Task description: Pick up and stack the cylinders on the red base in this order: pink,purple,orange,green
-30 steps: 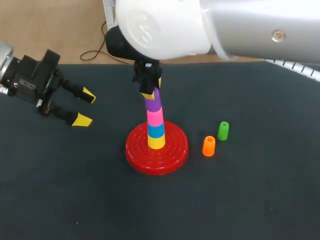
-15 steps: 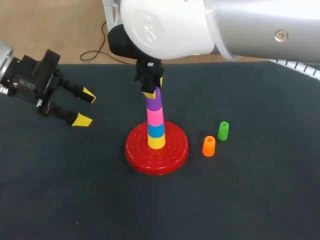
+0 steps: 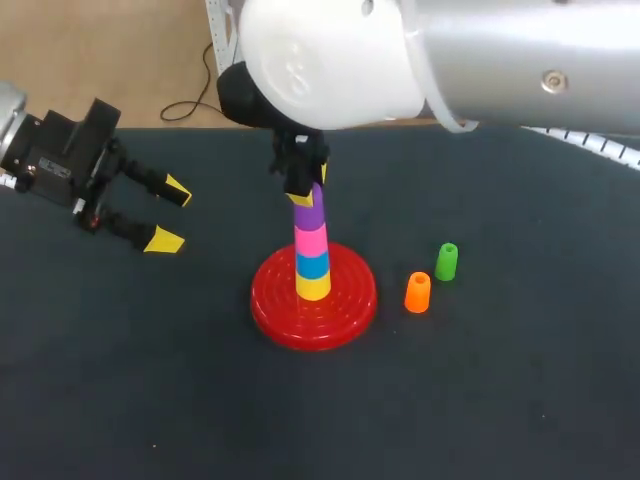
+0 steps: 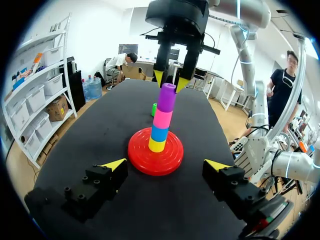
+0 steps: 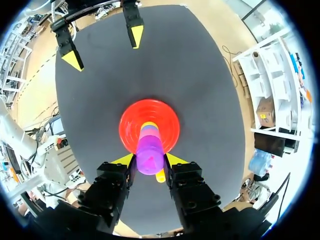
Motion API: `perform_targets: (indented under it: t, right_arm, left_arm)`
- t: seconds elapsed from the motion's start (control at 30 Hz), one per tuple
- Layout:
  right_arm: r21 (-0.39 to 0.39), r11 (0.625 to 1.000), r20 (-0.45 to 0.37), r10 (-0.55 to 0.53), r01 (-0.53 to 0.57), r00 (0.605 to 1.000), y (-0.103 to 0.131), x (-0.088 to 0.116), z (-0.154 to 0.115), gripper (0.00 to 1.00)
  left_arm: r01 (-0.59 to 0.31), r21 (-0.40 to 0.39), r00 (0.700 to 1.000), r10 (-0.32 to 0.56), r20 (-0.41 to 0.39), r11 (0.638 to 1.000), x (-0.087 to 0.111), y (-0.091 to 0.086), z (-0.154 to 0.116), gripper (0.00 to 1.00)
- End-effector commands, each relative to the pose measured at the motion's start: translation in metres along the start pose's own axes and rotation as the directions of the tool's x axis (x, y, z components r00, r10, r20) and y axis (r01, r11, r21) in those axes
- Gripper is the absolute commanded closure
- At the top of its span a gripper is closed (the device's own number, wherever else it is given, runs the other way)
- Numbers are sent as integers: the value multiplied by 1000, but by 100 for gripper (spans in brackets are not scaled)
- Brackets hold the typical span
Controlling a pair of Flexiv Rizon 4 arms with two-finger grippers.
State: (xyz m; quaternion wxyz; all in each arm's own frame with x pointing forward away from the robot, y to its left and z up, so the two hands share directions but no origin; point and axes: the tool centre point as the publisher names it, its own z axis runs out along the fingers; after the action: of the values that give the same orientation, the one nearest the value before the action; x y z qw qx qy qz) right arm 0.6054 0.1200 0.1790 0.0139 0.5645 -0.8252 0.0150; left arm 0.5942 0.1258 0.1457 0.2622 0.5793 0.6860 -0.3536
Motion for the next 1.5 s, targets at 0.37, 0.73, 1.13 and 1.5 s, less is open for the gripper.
perform_targets:
  t: [0.37,0.73,1.13,1.5]
  right_arm:
    - [8,1000,55,15,-15,998,-2,4,3,78]
    - [56,998,272,-4,-12,962,0,51,-45,0]
    - [48,991,139,119,-127,983,-21,108,42,0]
    - [13,982,36,190,-191,981,-24,124,112,0]
  left_arm:
    - [-2,2,1000,2,2,1000,1,1,0,0]
    - [-2,2,1000,2,2,1000,1,1,0,0]
    - [-2,2,1000,2,2,1000,1,1,0,0]
    - [-2,2,1000,2,2,1000,1,1,0,0]
